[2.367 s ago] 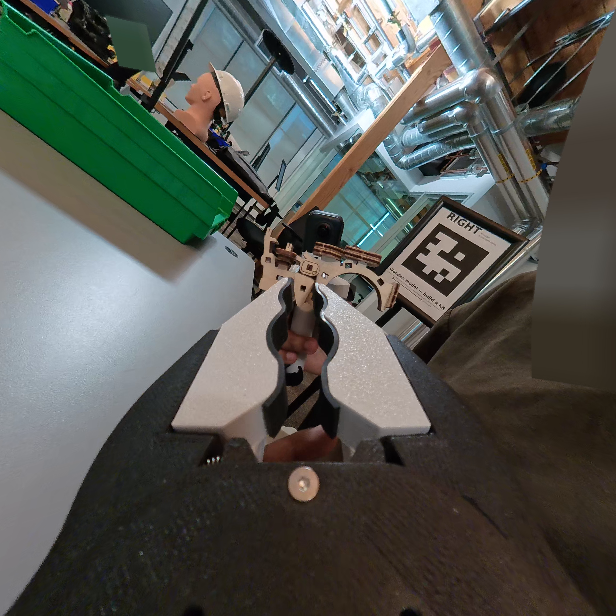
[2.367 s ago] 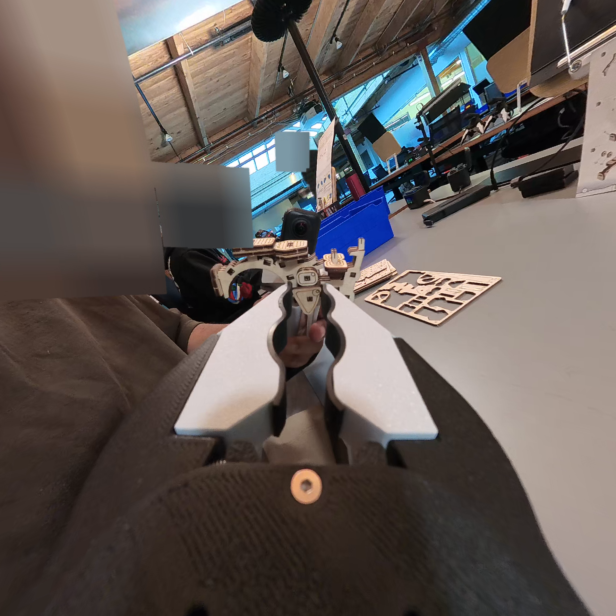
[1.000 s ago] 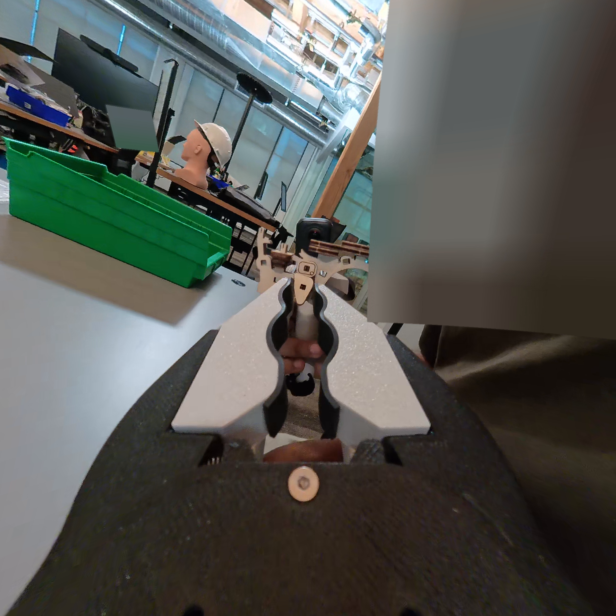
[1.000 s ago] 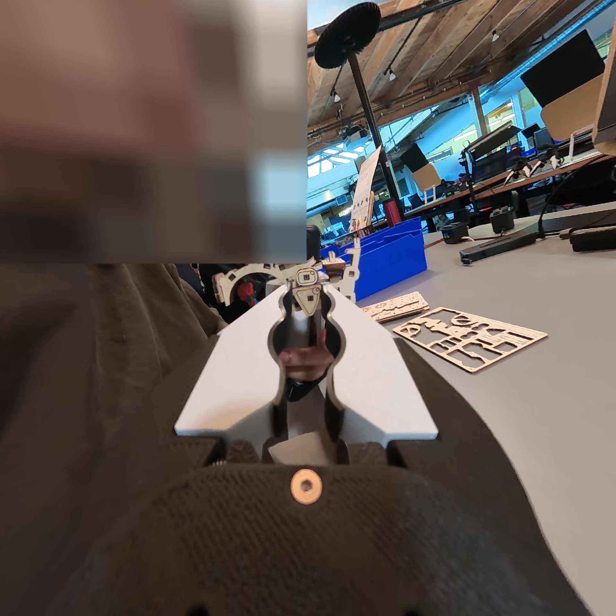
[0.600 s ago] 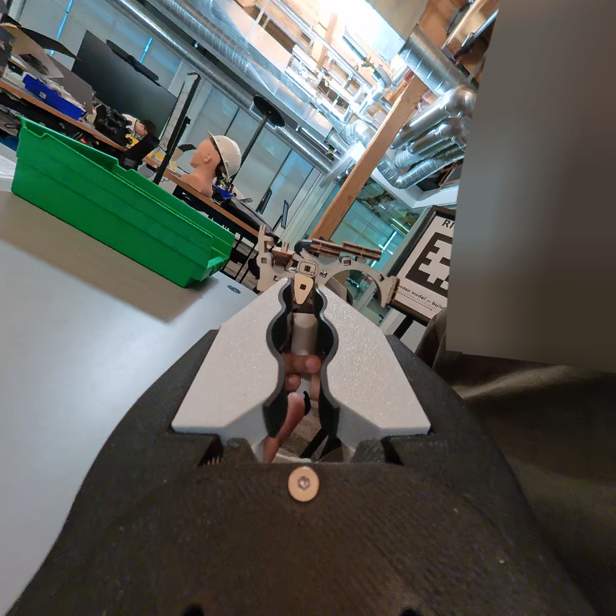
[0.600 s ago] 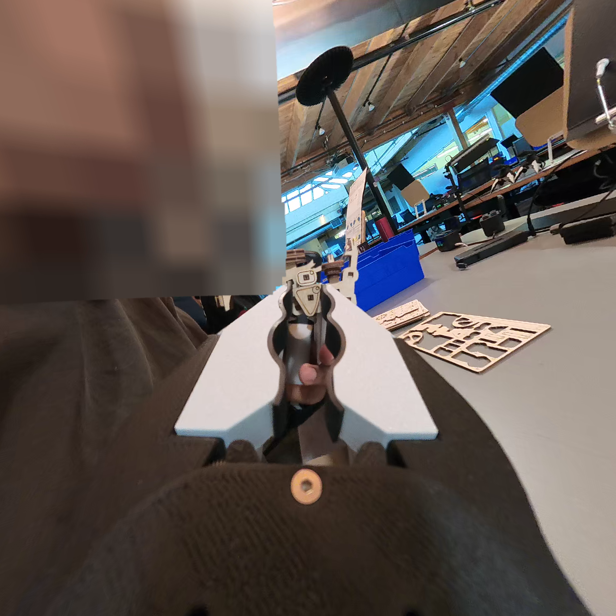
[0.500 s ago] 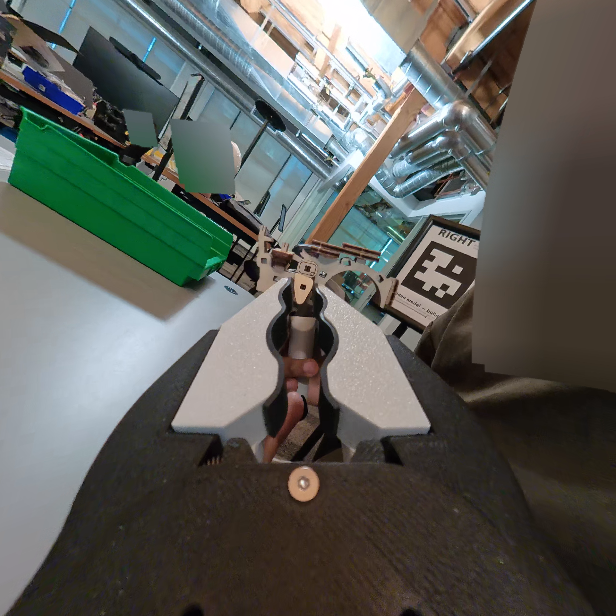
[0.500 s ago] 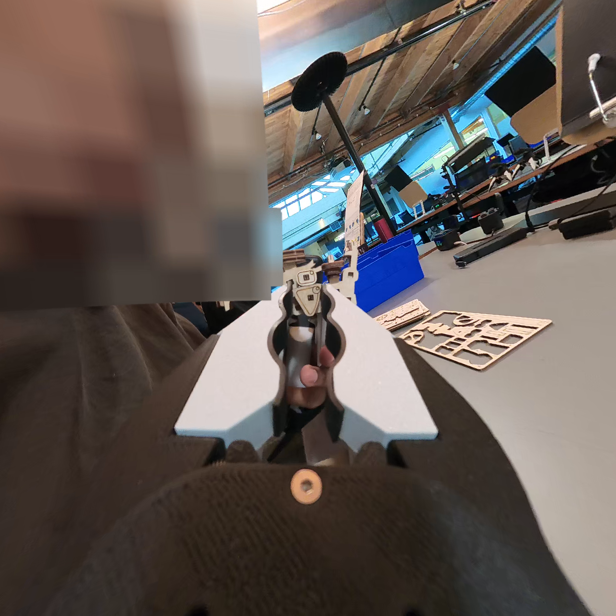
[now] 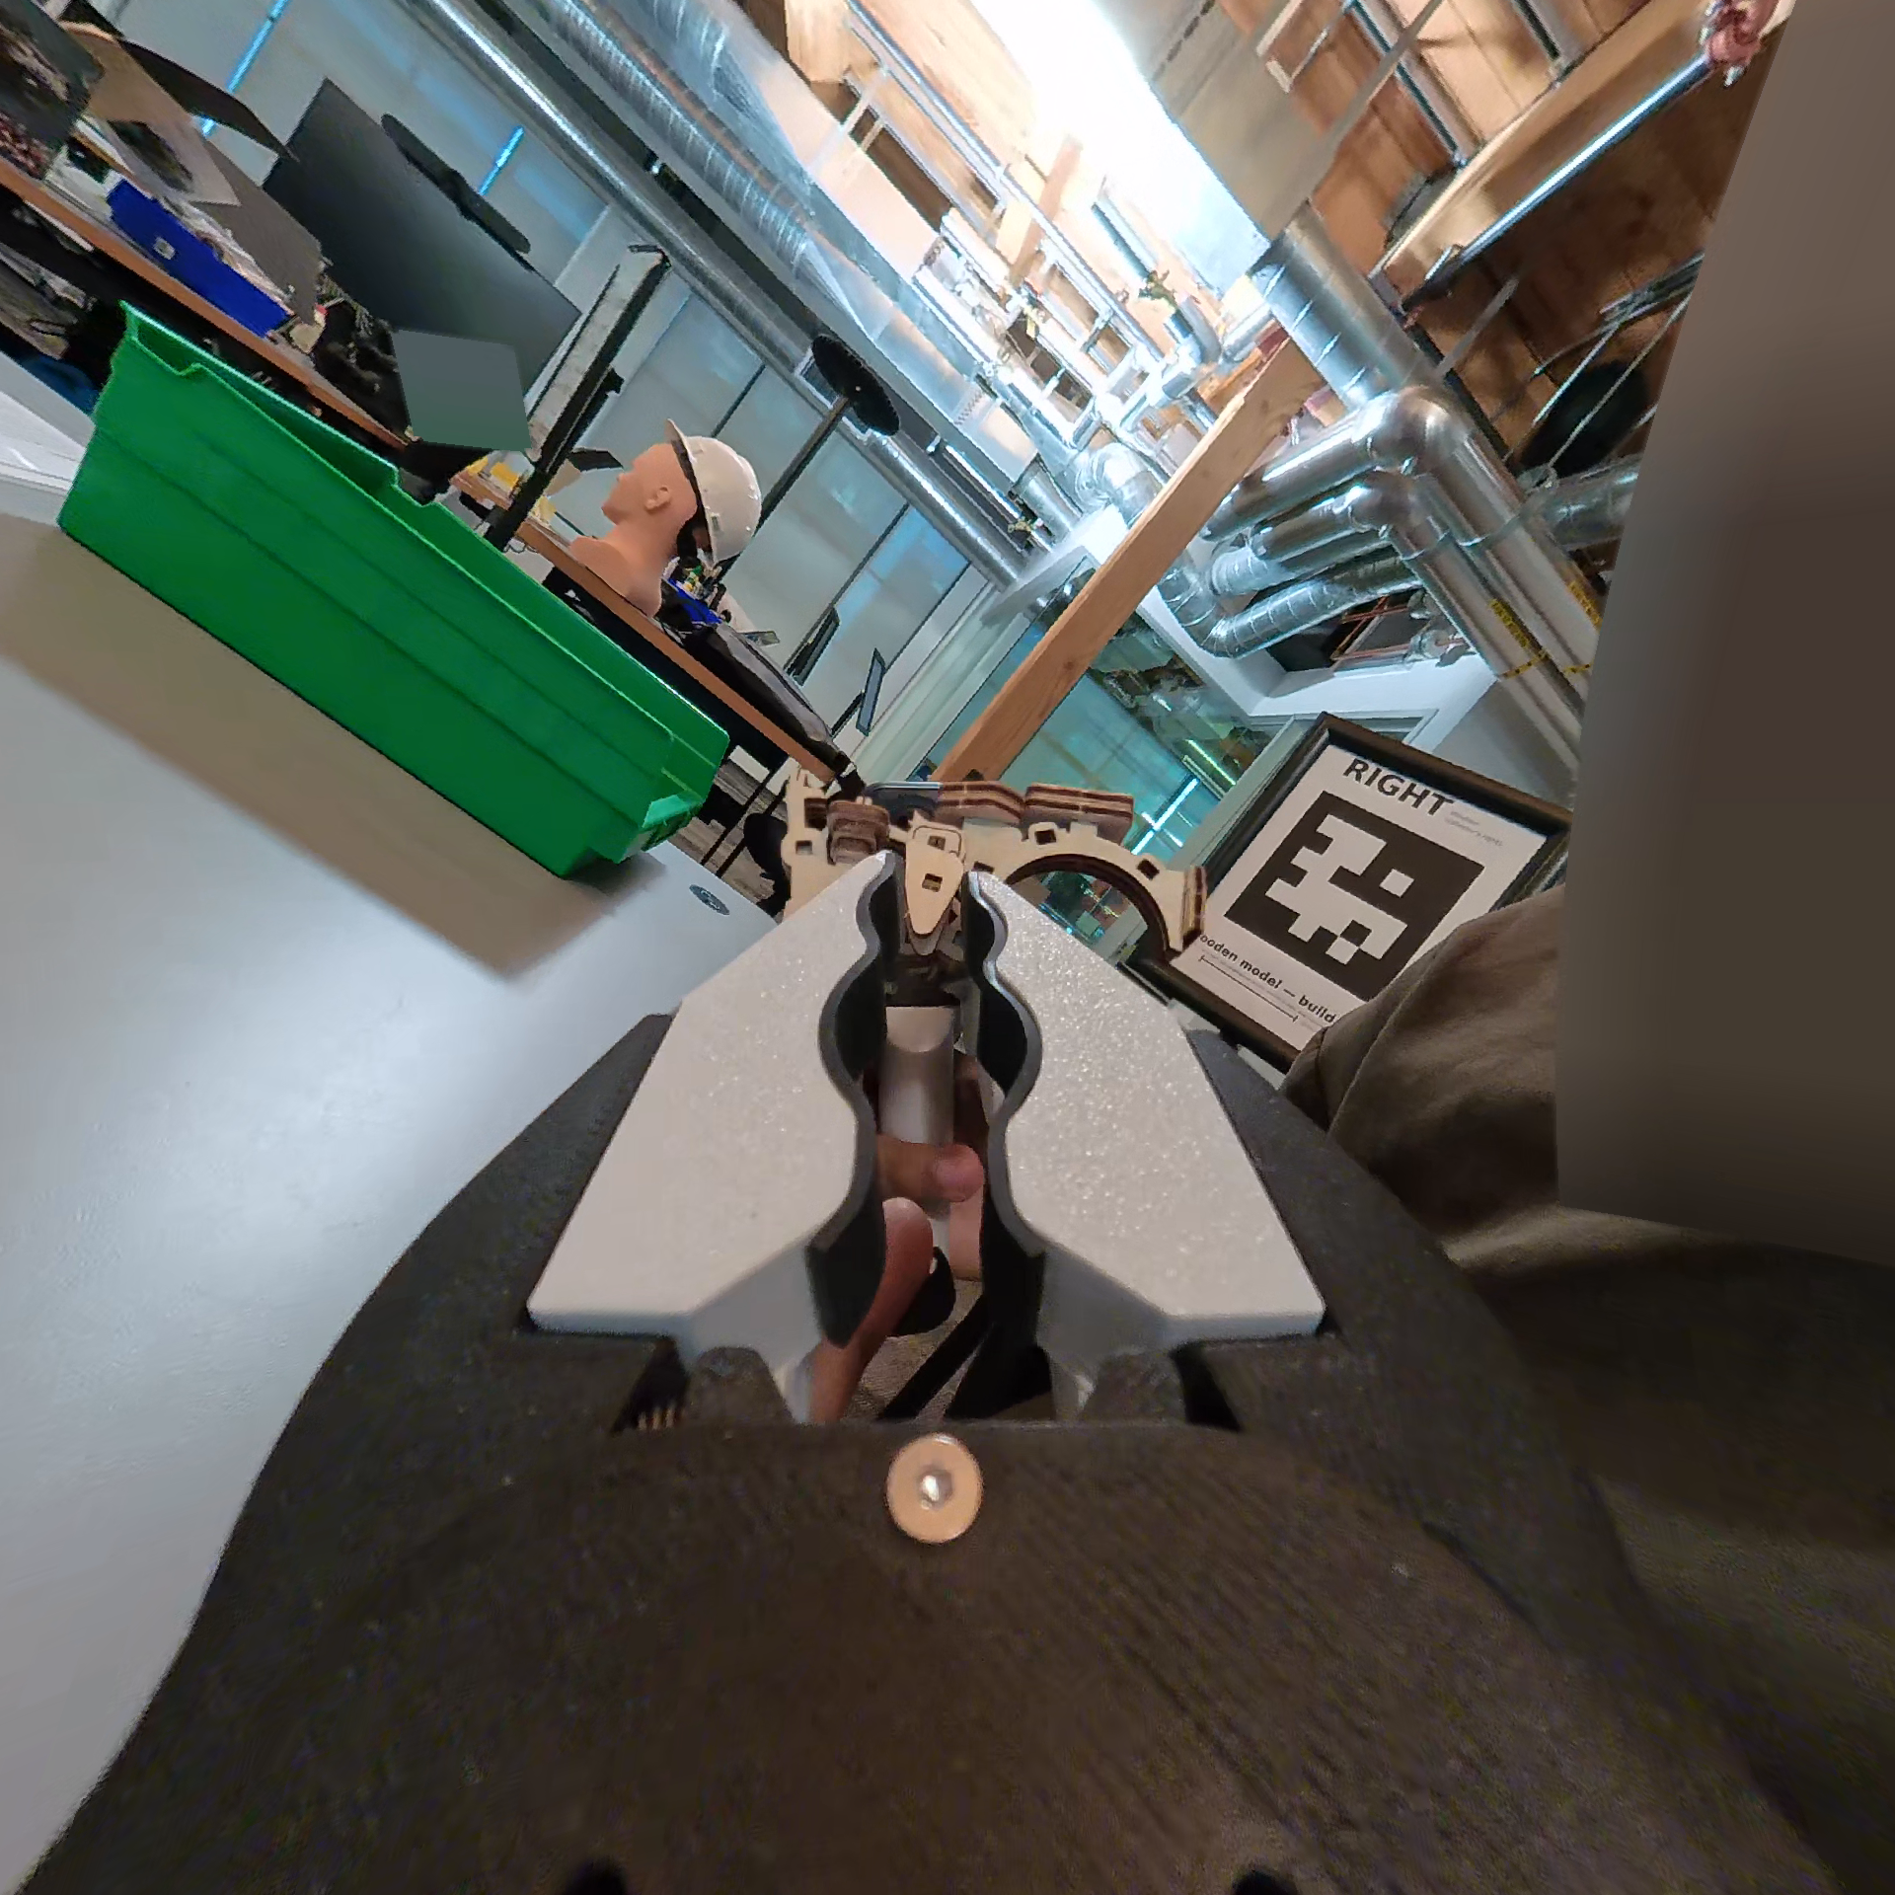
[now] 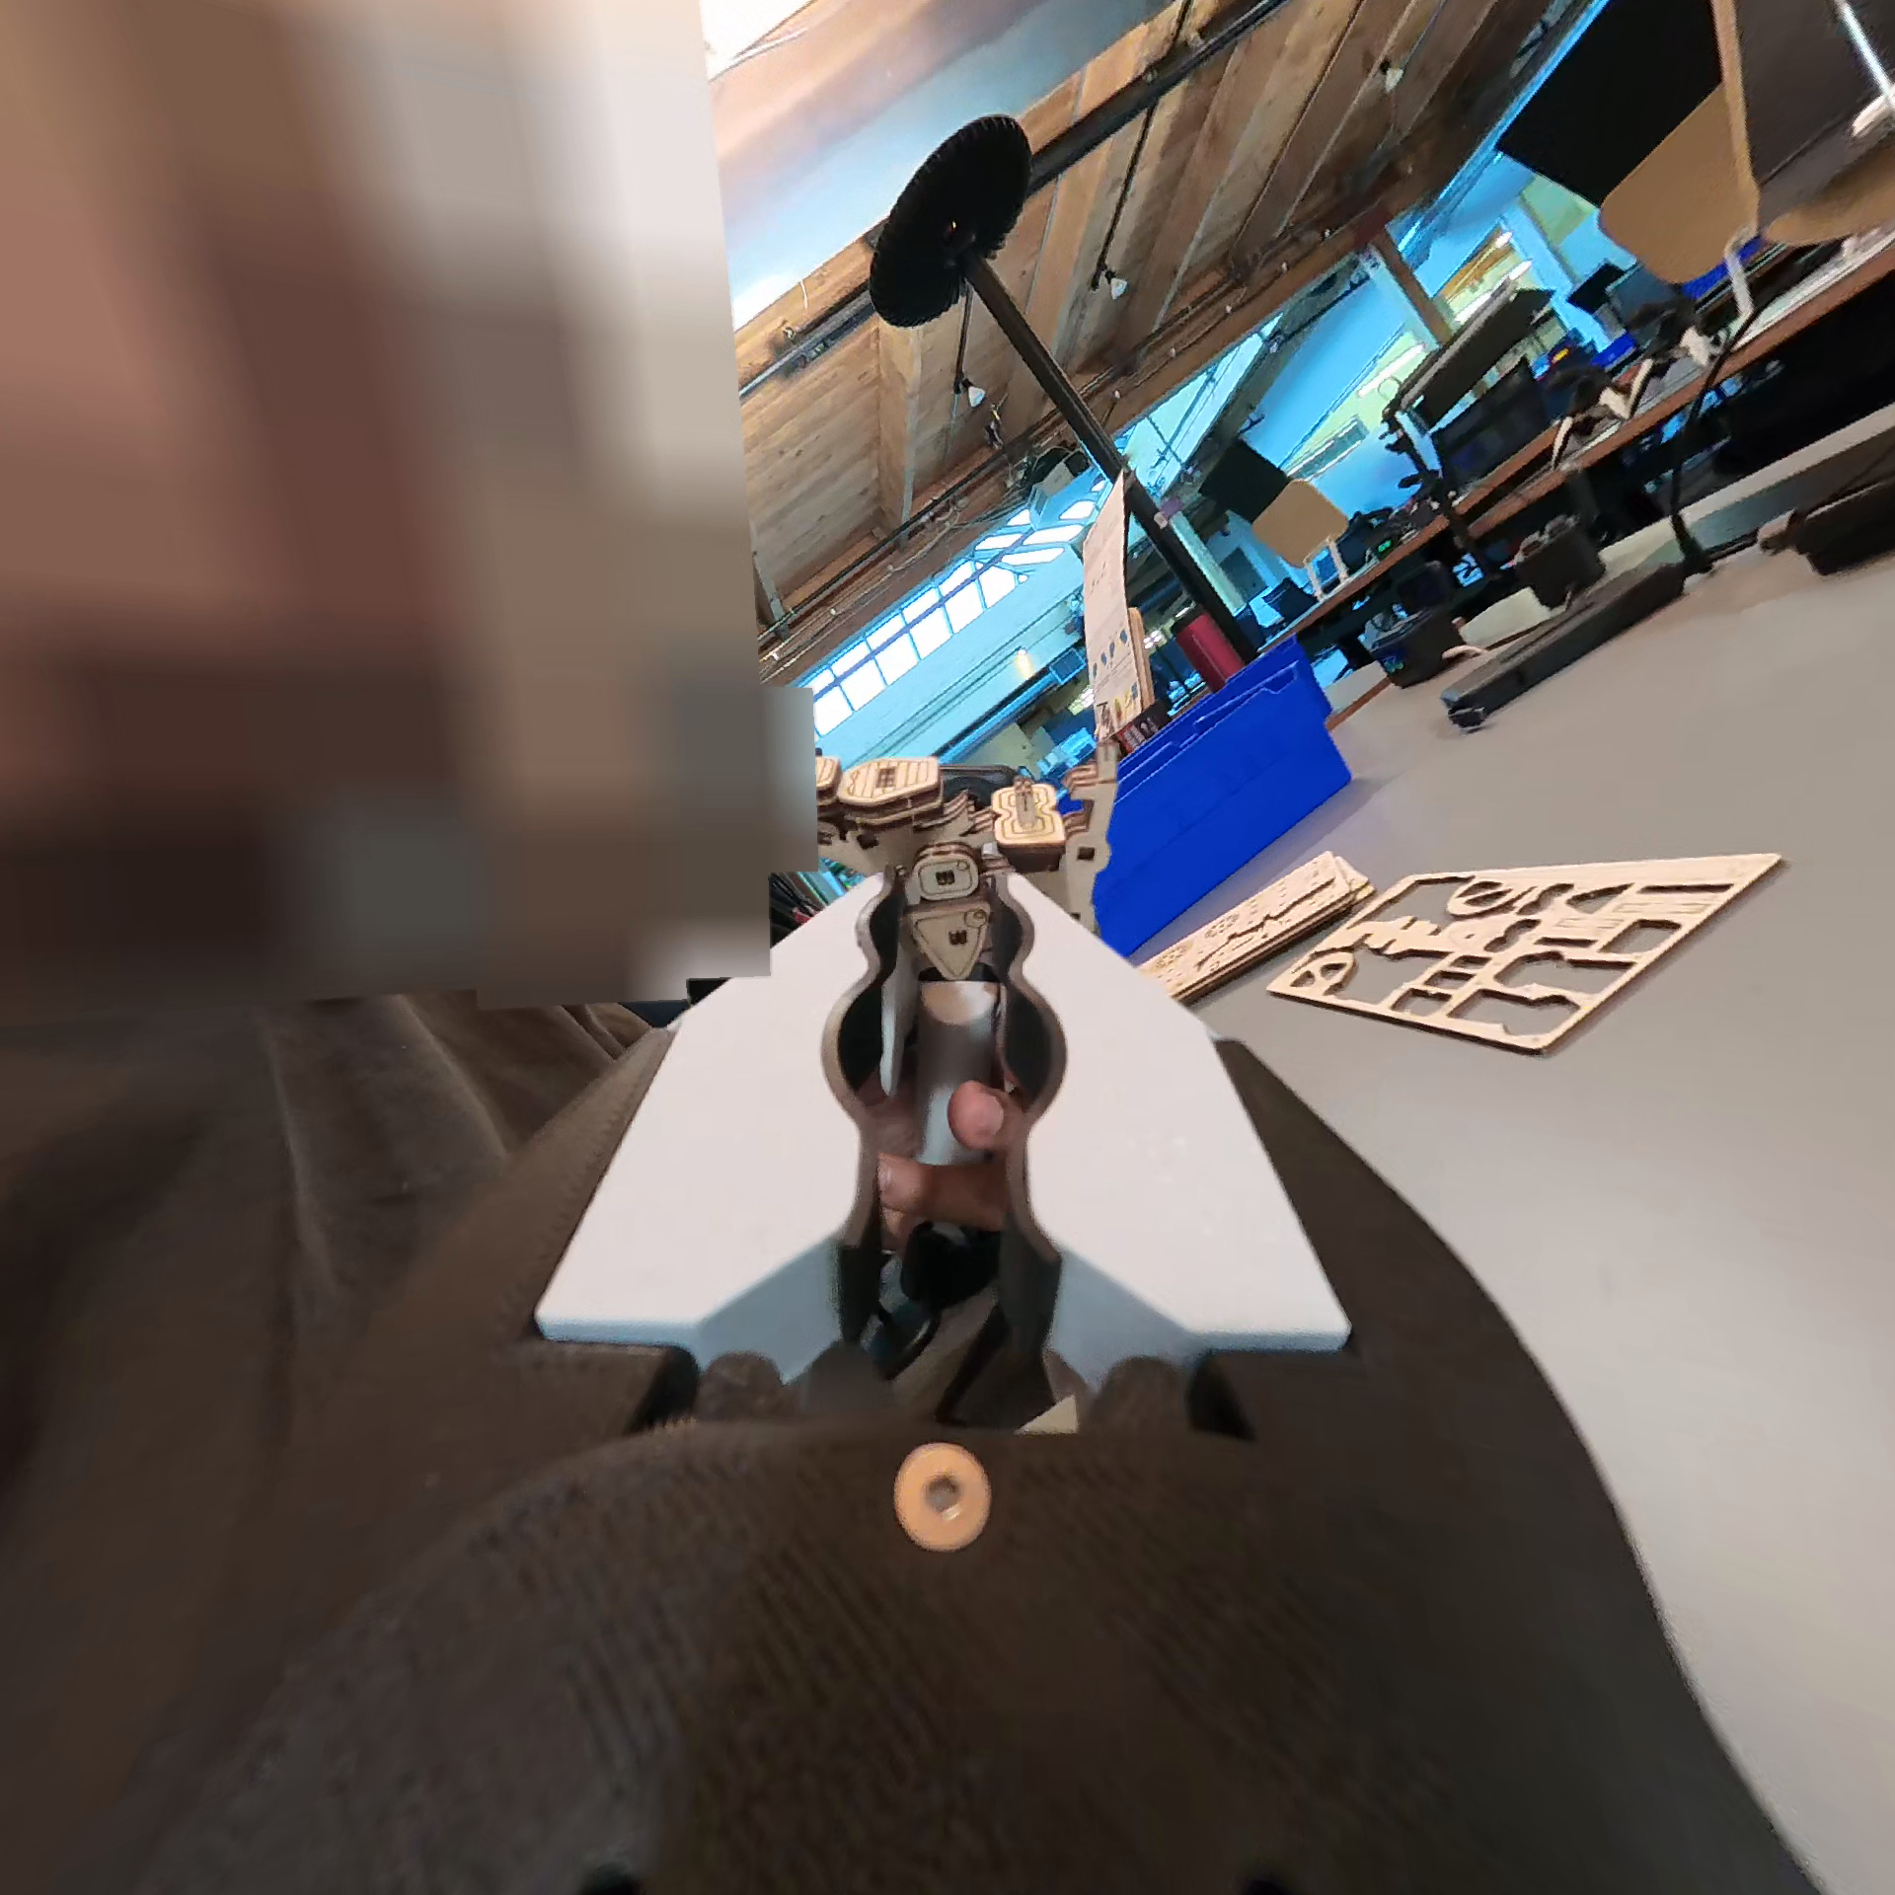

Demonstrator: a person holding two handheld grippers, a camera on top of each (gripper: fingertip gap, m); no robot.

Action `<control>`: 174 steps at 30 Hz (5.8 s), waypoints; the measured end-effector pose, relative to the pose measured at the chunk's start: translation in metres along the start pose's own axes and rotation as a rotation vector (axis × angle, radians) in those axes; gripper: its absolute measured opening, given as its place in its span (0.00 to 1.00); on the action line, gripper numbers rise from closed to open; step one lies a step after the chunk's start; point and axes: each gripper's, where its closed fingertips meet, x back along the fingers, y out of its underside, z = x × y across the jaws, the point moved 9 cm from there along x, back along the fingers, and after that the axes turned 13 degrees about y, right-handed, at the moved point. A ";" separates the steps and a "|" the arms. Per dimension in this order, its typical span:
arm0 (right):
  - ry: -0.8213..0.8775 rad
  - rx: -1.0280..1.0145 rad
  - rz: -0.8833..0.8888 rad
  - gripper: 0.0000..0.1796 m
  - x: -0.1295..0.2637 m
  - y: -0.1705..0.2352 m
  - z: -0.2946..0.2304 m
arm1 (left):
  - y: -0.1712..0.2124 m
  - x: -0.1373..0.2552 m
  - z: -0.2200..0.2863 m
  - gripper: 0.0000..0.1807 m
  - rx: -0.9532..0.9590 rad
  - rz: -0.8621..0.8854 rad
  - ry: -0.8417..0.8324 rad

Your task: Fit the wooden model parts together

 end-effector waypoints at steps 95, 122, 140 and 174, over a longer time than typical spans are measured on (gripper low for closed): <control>0.015 2.000 -0.778 0.07 -0.020 0.033 0.051 | -0.004 0.050 -0.045 0.04 0.239 -0.119 -0.434; 0.376 0.431 -0.071 0.04 -0.026 -0.024 0.013 | -0.010 0.026 -0.004 0.04 -0.161 0.045 -0.362; 0.424 0.158 0.032 0.04 -0.005 -0.022 0.039 | 0.037 0.010 -0.033 0.05 -0.074 -0.576 -0.610; 0.393 0.043 0.039 0.04 -0.003 -0.019 0.047 | 0.029 0.011 -0.036 0.05 -0.091 -0.482 -0.592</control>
